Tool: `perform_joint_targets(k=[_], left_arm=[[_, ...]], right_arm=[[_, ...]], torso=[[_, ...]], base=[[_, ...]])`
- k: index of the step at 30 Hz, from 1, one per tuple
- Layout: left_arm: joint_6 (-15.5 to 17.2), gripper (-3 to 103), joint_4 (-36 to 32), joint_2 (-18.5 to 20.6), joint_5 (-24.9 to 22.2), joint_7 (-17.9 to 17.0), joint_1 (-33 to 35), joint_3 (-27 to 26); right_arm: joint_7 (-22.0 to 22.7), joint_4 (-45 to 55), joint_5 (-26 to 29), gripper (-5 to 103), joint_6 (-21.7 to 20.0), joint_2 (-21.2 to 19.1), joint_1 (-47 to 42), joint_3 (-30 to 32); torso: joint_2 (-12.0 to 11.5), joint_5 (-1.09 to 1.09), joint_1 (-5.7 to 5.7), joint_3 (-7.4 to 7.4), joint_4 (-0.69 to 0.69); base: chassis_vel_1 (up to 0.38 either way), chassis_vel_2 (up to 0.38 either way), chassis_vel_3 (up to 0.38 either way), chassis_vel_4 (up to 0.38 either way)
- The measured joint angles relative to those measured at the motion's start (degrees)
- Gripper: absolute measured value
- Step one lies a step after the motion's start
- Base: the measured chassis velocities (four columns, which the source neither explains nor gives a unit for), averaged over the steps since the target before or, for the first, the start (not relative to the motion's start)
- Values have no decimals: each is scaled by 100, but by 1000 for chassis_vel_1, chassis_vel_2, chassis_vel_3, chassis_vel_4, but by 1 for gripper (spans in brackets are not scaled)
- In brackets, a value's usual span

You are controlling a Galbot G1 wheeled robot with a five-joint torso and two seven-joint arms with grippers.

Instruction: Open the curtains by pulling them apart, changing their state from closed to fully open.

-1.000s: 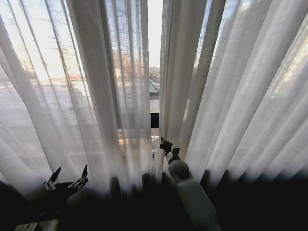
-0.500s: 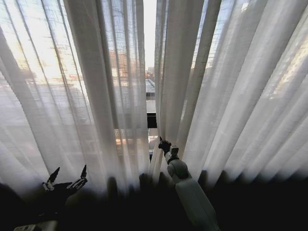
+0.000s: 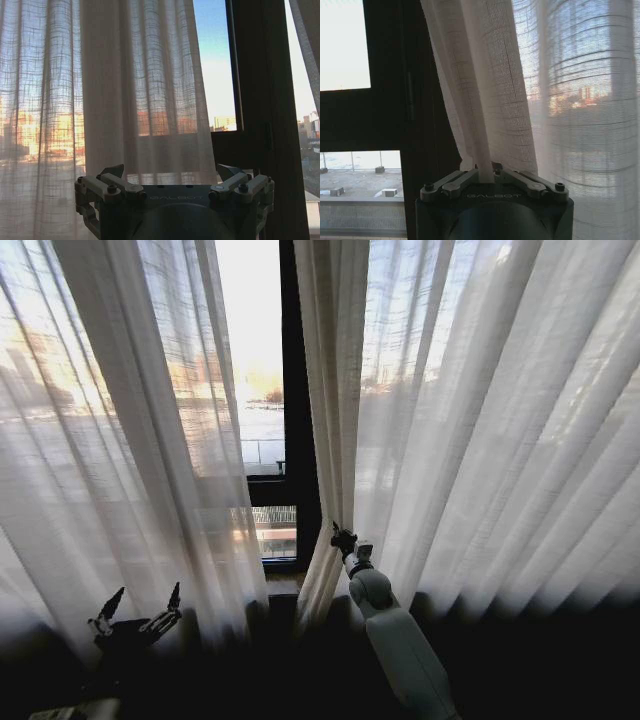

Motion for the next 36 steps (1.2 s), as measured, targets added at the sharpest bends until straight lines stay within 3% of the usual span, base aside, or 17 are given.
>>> perform_joint_targets(k=[36], left_arm=[[-133,100,0,-84,18,118,59,24]], right_arm=[[-4,27,2,0,125,-71,-111,310]], torso=[[0,1,0,0,0]], base=[[-350,-353,356,356]])
